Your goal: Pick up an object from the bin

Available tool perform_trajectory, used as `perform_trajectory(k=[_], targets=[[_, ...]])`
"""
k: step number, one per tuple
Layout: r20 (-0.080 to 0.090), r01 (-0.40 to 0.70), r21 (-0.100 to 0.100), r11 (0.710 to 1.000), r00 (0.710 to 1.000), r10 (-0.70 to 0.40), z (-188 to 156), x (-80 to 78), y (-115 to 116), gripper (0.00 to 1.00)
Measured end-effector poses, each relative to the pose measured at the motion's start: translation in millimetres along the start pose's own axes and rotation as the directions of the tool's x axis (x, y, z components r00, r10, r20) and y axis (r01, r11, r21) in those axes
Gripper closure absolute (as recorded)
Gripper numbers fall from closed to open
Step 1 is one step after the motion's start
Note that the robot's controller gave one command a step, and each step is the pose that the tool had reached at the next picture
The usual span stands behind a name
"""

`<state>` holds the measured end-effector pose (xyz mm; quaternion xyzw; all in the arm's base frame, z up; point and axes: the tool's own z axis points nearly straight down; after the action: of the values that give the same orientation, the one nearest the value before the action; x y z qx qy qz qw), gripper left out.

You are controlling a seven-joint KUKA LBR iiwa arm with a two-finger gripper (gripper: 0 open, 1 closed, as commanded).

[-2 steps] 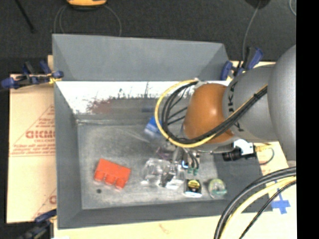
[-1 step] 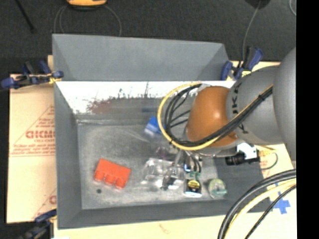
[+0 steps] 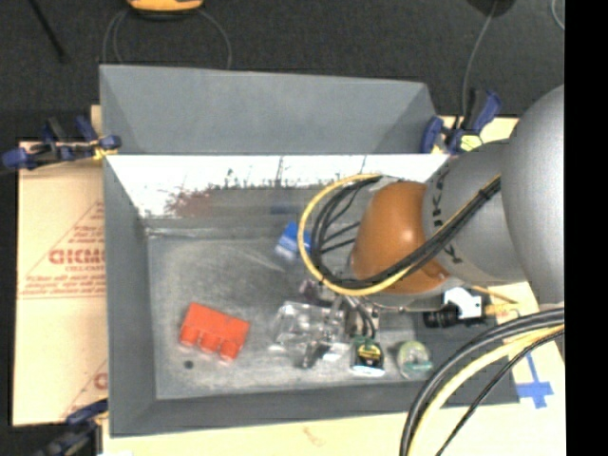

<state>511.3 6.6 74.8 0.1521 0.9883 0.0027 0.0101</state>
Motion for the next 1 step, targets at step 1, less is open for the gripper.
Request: perform_trajectory(k=[1], targets=[[-0.008,0.007,0.002,1.000,1.000,-0.007,-3.2,-3.2,2.3,0.00]])
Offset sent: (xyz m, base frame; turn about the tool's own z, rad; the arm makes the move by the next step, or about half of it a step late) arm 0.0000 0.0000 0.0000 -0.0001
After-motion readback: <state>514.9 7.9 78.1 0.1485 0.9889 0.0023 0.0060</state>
